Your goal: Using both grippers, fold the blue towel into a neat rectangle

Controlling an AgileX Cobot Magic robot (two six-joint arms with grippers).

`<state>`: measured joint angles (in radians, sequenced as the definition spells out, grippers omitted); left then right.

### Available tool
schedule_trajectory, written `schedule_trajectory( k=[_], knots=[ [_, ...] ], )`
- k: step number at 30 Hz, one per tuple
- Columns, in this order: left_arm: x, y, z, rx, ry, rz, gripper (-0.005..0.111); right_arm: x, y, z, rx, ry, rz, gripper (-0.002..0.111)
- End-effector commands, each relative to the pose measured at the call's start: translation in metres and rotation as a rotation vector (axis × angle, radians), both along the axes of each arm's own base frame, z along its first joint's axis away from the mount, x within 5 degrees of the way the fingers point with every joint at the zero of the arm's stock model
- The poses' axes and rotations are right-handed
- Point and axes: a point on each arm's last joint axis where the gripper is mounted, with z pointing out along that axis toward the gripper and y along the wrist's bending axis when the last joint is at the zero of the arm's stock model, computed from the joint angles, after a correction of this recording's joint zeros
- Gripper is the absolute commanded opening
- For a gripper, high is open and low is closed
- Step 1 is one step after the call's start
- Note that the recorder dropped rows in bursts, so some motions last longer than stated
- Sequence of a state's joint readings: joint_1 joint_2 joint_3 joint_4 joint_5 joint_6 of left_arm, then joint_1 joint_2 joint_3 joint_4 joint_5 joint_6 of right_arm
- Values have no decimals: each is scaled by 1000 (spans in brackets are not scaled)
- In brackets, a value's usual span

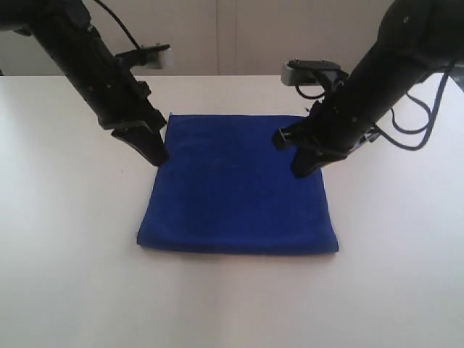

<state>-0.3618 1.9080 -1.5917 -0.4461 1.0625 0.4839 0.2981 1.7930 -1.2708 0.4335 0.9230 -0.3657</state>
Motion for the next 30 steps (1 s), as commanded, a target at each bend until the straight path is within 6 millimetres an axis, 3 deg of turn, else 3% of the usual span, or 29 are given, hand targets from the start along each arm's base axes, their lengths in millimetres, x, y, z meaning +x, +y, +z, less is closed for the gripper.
schedule_trajectory(
  k=[1,7,18,30],
  knots=[
    [-20,-7,-29,13,-6,56,0,-18,5,-25,7,2,-43,0],
    [-31,-9,-68,14,-30,179,0,-28,9,-50,34,-39,-137,0],
    [-40,-2,-96,50,-6,224,0,-32,9,-85,-14,32,-147,0],
    [-51,6,-116,92,15,236,0,-35,8,-86,-30,61,-124,0]
  ],
)
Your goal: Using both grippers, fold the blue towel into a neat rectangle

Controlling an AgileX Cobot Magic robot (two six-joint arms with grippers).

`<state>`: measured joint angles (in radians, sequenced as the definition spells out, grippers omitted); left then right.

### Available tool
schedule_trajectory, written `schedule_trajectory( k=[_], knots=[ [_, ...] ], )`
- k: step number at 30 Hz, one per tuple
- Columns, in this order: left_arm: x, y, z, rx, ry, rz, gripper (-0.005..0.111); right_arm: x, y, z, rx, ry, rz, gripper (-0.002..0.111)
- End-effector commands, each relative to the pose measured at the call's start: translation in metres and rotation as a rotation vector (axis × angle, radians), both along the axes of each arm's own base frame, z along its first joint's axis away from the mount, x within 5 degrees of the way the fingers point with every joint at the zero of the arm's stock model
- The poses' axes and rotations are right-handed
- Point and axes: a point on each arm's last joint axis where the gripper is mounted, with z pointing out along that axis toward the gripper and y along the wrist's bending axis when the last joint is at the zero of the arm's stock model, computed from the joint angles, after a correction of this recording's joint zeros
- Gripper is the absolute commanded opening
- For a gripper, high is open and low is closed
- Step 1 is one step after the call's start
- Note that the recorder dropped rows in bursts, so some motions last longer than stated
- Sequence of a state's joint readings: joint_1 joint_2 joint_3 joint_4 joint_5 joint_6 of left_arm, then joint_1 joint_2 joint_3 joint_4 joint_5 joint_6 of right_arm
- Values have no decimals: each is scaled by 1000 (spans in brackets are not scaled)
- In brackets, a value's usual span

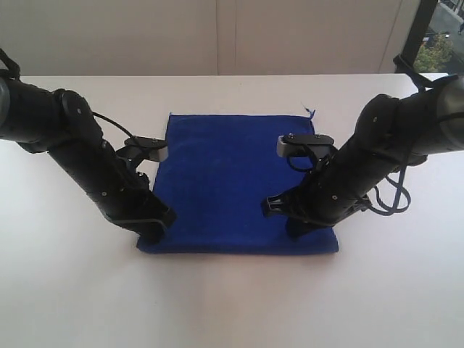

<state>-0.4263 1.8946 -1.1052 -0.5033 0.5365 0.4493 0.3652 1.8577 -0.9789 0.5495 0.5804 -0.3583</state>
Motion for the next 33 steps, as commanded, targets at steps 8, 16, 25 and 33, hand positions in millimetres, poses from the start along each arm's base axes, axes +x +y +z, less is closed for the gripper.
schedule_trajectory(
  k=[8,16,25,33],
  knots=[
    [-5,1,-6,9,14,4,0,-5,-15,-5,-174,50,0,0],
    [-5,1,-6,9,14,4,0,-5,-22,-5,-246,40,-16,0],
    [-5,1,-6,9,12,5,0,-6,-26,3,-280,26,8,0],
    [-5,1,-5,8,14,4,0,-7,-29,-1,-300,-3,23,0]
  ],
)
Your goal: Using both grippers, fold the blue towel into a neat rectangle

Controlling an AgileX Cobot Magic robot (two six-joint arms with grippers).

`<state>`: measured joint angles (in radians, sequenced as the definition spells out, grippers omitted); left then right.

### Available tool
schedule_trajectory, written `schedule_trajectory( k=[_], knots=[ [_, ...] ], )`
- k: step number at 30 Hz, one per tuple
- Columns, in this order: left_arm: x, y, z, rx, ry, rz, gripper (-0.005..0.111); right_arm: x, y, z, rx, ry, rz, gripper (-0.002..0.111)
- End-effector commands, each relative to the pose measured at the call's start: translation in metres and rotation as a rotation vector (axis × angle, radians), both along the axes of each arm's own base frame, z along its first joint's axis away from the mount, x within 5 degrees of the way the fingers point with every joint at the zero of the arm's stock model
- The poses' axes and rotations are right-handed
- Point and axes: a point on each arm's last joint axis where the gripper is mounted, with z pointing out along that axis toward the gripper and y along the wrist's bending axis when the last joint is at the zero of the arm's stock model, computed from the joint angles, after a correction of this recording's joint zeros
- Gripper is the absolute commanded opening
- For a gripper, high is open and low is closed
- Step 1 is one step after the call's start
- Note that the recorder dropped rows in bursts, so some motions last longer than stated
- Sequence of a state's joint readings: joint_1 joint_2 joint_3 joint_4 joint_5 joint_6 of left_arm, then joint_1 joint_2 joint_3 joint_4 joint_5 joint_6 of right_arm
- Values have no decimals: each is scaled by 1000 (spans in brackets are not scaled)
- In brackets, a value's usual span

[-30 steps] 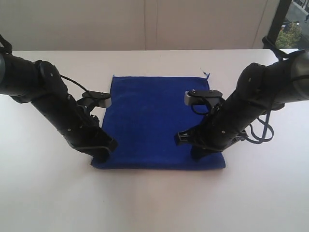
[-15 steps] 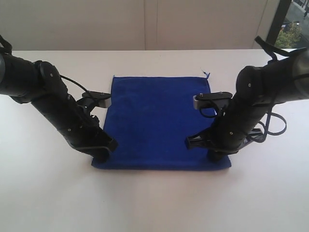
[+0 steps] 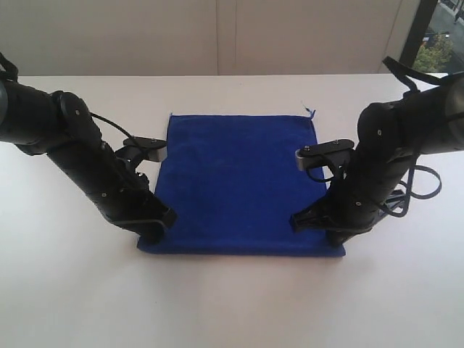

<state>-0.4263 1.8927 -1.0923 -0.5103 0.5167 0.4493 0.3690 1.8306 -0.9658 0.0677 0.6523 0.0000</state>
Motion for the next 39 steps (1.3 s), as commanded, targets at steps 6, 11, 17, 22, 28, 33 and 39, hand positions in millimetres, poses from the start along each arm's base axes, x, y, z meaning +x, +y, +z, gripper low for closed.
schedule_trajectory(
  k=[6,11,17,22,28,33,39],
  knots=[
    [-3,-1,22,-25,-29,-25,0,-1,-4,36,28,-149,18,0],
    [-11,3,60,-32,-132,-118,0,-11,-8,66,31,-217,91,0],
    [-26,13,84,37,-224,-440,0,-21,-11,76,-44,-208,403,0],
    [-28,13,79,36,-252,-640,0,-24,-10,63,-57,-173,545,1],
    [-26,6,69,-26,-293,-773,8,-32,2,39,-11,-134,809,21],
    [-24,3,60,-40,-323,-908,31,-34,7,32,-39,-147,1035,28],
    [-21,4,58,-25,-364,-957,36,-31,7,32,-59,-181,1116,28]
  ],
)
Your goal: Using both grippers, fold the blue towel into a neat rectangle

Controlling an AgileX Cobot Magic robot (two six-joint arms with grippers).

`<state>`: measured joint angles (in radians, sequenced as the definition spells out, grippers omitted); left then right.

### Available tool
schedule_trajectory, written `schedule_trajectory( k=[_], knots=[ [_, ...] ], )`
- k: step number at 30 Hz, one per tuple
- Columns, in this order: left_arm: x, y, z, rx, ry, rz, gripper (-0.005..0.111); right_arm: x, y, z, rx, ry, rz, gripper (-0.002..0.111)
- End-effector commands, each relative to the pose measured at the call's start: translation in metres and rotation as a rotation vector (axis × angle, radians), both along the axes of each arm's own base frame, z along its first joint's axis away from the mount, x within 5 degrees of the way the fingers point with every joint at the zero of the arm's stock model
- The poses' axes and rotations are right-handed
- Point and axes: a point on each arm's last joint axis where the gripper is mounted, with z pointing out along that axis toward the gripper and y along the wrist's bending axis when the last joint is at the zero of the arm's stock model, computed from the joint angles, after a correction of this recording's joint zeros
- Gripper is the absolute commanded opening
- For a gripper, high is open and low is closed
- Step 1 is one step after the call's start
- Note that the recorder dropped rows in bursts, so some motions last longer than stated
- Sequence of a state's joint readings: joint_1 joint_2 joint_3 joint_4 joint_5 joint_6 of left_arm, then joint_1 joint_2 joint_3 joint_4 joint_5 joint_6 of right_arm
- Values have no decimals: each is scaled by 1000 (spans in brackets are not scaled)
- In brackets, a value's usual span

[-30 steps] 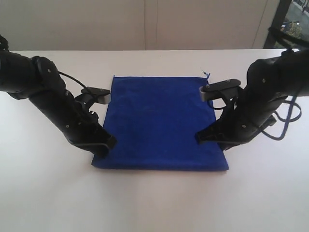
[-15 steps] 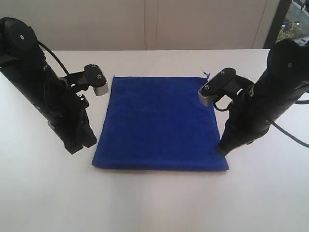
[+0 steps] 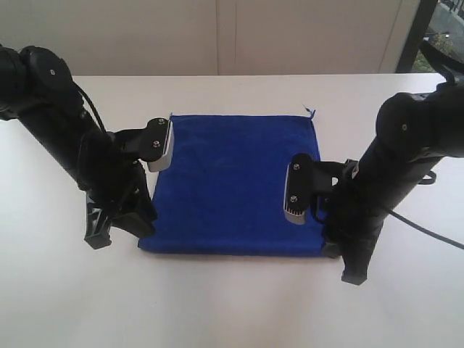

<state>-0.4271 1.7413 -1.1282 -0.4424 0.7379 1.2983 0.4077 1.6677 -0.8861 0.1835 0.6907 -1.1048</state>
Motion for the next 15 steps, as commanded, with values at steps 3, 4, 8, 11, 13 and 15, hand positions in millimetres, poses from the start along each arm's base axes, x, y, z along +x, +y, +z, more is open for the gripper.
schedule_trajectory(
  k=[3,4,8,11,13,15],
  knots=[
    [-1,-2,1,-13,-41,-80,38,2,0,0,-5,-42,89,28],
    [0,-1,1,-11,-49,-78,40,2,0,0,-5,-42,89,28],
    [1,-1,-1,-7,-46,-78,49,2,0,0,-5,-46,93,28],
    [2,-2,-8,2,-21,-80,50,3,1,0,-4,-61,93,29],
    [3,-3,-13,8,-7,-80,50,4,0,0,-10,-72,99,31],
    [4,-3,-18,14,4,-79,50,5,-1,0,-23,-79,112,35]
  ],
)
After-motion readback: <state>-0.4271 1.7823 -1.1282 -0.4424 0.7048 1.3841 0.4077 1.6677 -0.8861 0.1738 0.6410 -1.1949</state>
